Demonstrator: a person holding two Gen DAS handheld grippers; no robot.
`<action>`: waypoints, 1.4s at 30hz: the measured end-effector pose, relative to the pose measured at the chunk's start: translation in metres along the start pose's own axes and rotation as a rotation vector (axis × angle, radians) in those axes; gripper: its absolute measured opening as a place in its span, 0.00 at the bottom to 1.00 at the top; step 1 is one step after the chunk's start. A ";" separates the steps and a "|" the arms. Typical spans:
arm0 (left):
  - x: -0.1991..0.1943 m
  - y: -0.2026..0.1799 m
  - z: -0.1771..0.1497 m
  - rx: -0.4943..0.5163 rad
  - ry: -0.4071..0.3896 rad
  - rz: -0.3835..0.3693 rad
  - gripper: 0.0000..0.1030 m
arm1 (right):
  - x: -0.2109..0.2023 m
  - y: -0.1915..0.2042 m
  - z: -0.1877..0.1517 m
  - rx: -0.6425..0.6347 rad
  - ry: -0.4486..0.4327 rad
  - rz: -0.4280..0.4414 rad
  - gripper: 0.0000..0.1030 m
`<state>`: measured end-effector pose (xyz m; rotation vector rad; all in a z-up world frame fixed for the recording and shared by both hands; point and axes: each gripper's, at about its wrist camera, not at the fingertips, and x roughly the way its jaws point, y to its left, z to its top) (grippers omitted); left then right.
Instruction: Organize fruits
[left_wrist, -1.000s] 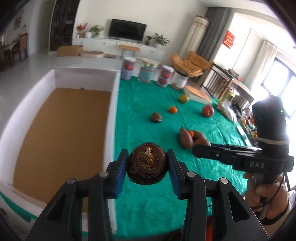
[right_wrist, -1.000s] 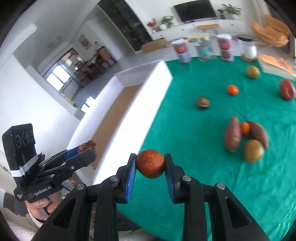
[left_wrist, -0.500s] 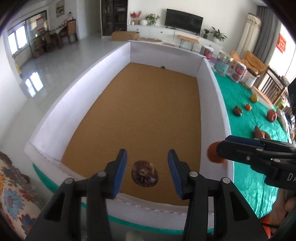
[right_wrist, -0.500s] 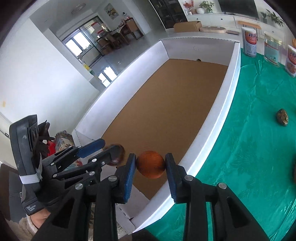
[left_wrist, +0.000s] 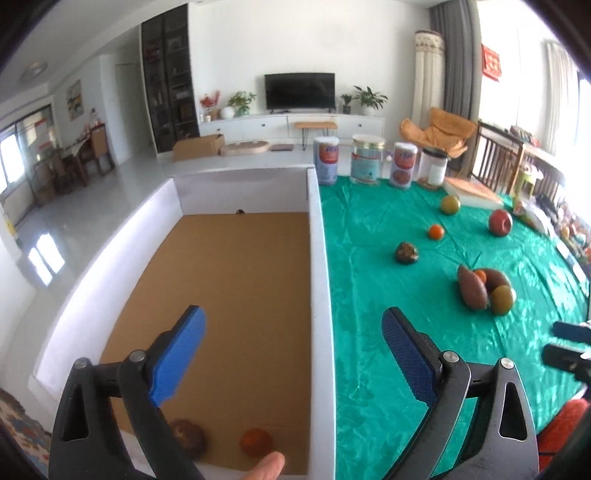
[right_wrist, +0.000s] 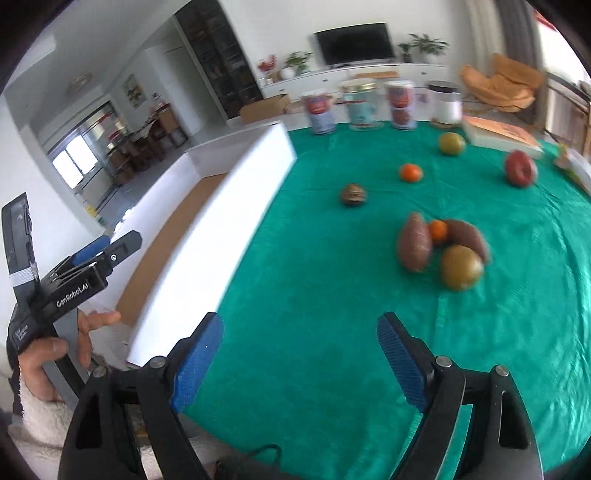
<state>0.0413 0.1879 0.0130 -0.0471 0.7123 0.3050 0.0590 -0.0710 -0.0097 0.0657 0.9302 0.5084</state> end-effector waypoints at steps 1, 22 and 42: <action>0.010 -0.008 -0.001 0.028 0.029 0.010 0.94 | -0.013 -0.022 -0.005 0.037 -0.024 -0.058 0.83; -0.012 -0.058 -0.020 0.090 -0.029 0.208 0.91 | -0.056 -0.126 -0.063 0.207 -0.287 -0.430 0.97; 0.037 -0.179 -0.066 0.146 0.014 -0.142 0.98 | -0.055 -0.132 -0.065 0.236 -0.276 -0.426 0.97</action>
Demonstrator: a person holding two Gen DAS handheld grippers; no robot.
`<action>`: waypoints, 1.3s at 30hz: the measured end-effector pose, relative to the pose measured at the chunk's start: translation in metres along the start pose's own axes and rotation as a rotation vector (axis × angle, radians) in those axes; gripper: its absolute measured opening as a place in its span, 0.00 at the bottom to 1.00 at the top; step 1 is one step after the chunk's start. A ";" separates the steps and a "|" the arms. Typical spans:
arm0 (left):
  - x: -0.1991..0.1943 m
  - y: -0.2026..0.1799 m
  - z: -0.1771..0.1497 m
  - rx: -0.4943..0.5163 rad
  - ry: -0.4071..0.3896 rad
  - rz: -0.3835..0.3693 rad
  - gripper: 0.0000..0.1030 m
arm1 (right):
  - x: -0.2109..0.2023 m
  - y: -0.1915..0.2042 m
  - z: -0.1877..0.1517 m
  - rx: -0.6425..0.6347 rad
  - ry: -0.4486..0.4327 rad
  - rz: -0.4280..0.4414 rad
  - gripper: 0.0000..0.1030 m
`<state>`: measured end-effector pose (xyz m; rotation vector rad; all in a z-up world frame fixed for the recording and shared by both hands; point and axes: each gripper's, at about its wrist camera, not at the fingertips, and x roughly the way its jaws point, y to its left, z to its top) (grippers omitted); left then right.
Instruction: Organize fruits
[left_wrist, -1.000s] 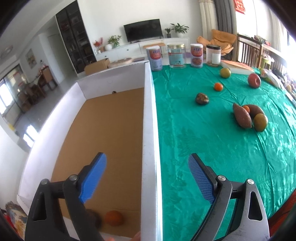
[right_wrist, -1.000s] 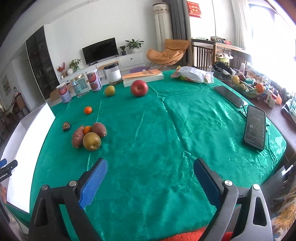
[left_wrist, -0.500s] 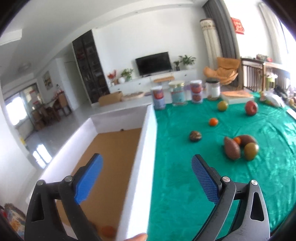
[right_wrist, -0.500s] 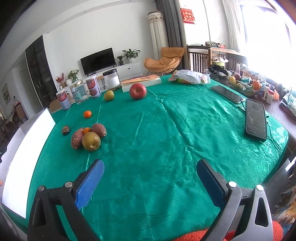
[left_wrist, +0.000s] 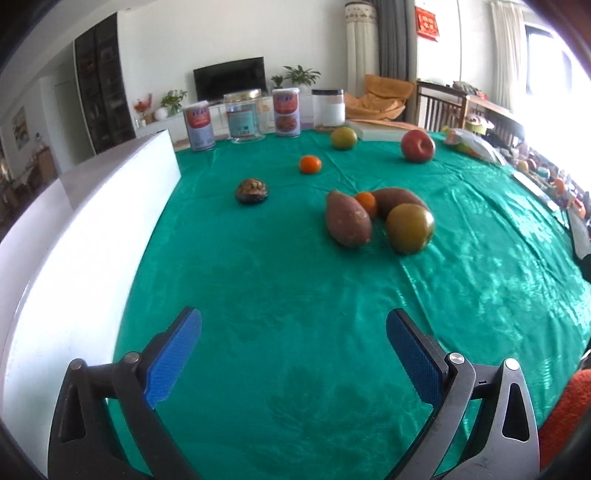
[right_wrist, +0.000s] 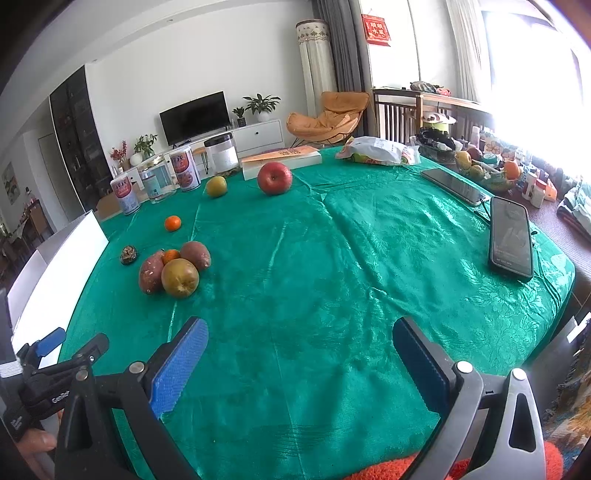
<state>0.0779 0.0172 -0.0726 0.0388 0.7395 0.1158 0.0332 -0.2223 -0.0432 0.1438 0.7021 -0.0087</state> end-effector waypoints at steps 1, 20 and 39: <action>0.005 0.001 -0.001 0.013 0.001 0.012 0.98 | 0.001 0.000 0.000 0.000 0.003 0.000 0.97; 0.046 0.011 -0.009 -0.034 0.173 -0.042 1.00 | 0.007 -0.002 0.001 0.015 0.027 0.005 0.97; 0.047 0.010 -0.009 -0.028 0.170 -0.034 1.00 | 0.005 -0.001 0.000 0.014 0.014 0.003 0.97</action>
